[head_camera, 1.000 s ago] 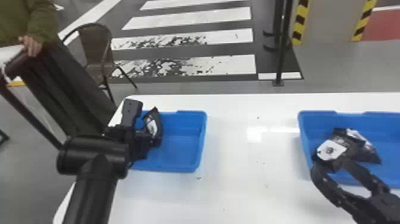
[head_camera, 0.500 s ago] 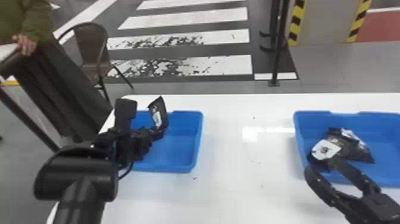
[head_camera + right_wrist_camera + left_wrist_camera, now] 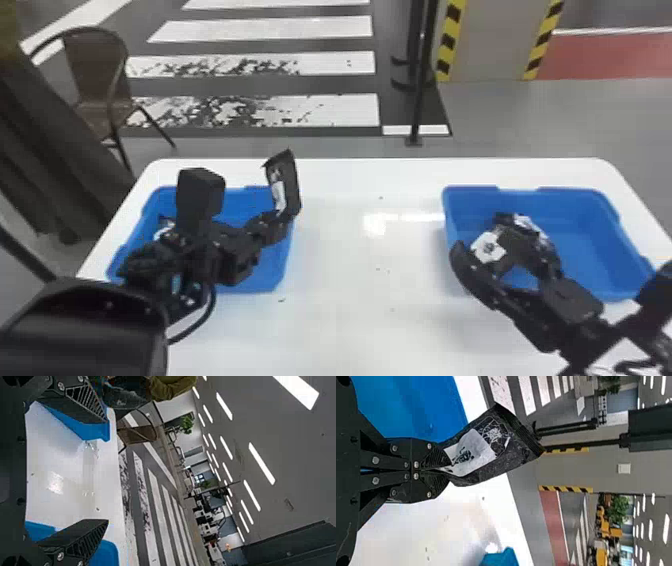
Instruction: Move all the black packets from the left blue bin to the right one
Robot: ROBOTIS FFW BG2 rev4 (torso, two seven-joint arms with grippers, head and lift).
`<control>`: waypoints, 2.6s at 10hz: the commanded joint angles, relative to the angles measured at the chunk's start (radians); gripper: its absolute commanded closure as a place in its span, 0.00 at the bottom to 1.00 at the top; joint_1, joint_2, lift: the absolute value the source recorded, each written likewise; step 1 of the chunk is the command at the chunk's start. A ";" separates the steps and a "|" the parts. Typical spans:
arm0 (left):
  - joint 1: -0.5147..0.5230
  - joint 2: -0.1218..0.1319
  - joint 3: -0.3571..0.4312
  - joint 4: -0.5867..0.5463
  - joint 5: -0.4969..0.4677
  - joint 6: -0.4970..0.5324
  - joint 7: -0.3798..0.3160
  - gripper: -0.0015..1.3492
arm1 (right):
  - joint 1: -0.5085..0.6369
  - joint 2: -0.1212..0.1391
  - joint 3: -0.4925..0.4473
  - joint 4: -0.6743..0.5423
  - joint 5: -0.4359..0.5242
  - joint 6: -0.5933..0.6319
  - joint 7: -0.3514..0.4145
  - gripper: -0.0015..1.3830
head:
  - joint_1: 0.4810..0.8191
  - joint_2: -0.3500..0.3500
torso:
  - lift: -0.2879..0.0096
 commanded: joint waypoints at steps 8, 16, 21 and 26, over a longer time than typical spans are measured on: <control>-0.072 0.015 -0.270 -0.006 0.087 -0.019 0.008 0.86 | -0.181 -0.042 0.147 0.085 -0.096 0.014 -0.017 0.10 | 0.63 0.43 | 0.50; -0.099 0.026 -0.339 -0.003 0.150 -0.026 0.015 0.86 | -0.243 -0.040 0.171 0.139 -0.106 -0.006 -0.081 0.92 | 0.63 0.35 | 0.50; -0.072 0.020 -0.301 -0.001 0.188 -0.039 0.025 0.55 | -0.252 -0.037 0.147 0.166 -0.112 -0.020 -0.083 0.92 | 0.63 0.32 | 0.50; 0.159 -0.052 0.073 -0.126 0.216 -0.120 0.022 0.12 | -0.338 -0.062 -0.029 0.343 -0.029 -0.020 -0.081 0.92 | 0.63 0.36 | 0.50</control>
